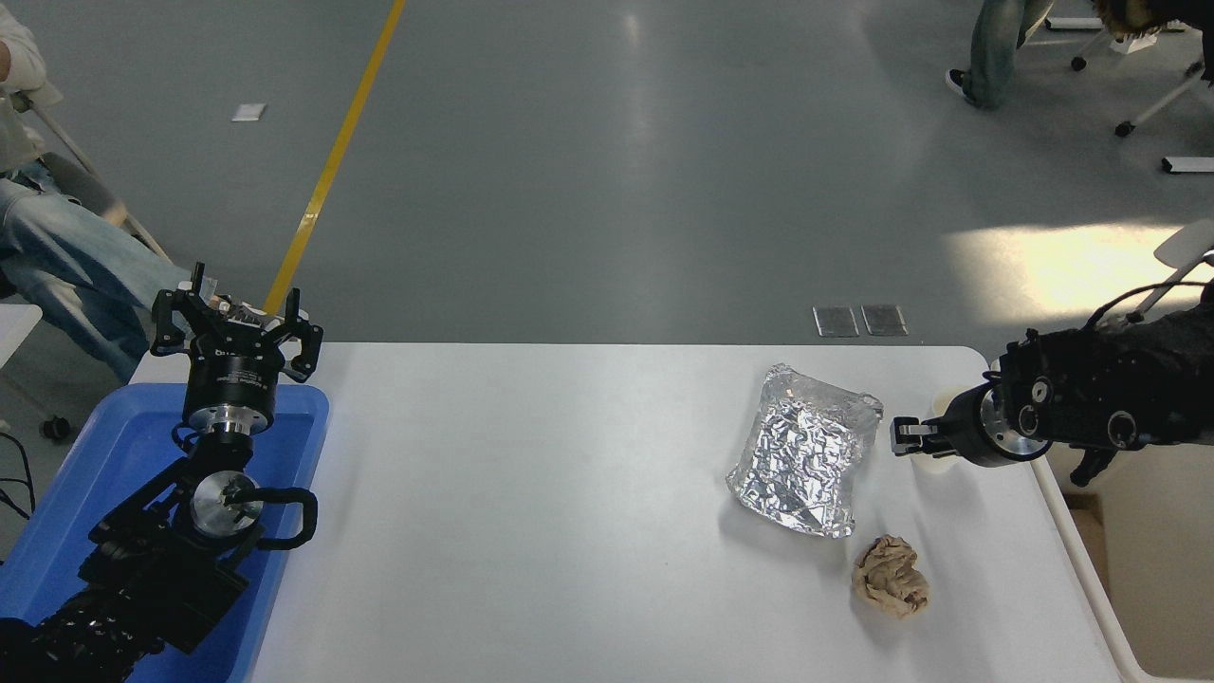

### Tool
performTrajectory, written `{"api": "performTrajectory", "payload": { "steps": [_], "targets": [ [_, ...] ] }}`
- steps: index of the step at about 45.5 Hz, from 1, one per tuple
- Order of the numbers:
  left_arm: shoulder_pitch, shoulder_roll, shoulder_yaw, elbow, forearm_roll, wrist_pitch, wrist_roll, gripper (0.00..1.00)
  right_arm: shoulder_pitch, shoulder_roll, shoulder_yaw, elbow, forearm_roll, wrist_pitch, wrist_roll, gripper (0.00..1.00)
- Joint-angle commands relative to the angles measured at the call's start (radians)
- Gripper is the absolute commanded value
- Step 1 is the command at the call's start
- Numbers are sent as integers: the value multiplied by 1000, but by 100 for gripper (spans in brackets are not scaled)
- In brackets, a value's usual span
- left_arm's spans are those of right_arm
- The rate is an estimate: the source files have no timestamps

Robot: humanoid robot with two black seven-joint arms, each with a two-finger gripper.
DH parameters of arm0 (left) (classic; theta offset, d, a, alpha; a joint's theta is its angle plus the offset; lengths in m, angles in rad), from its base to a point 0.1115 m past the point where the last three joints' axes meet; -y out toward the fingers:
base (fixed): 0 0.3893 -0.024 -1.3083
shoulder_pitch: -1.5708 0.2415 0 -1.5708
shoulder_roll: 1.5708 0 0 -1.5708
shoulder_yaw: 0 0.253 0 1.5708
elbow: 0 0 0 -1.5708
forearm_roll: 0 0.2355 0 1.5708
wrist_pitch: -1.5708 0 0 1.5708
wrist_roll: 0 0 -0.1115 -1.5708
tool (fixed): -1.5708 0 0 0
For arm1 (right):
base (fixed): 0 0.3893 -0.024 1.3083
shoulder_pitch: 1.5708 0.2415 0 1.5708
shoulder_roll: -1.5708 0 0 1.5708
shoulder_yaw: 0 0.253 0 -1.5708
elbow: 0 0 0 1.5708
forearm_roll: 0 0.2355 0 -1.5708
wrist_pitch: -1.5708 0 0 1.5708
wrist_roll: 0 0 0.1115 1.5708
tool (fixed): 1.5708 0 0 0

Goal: Pick up paper cup place in dustbin

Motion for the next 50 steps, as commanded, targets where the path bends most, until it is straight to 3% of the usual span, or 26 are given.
{"api": "performTrajectory", "payload": {
  "steps": [1, 19, 38, 50],
  "targets": [
    [0, 0, 0, 0, 1, 0, 0, 99, 289, -39, -149, 146, -4, 80, 4, 100],
    [0, 0, 0, 0, 1, 0, 0, 99, 777, -5, -175, 381, 57, 524, 11, 100],
    [0, 0, -2, 0, 0, 0, 0, 99, 840, 31, -154, 528, 209, 524, -1, 100],
    [0, 0, -2, 0, 0, 0, 0, 99, 876, 25, -166, 525, 220, 524, -3, 100]
  ]
}}
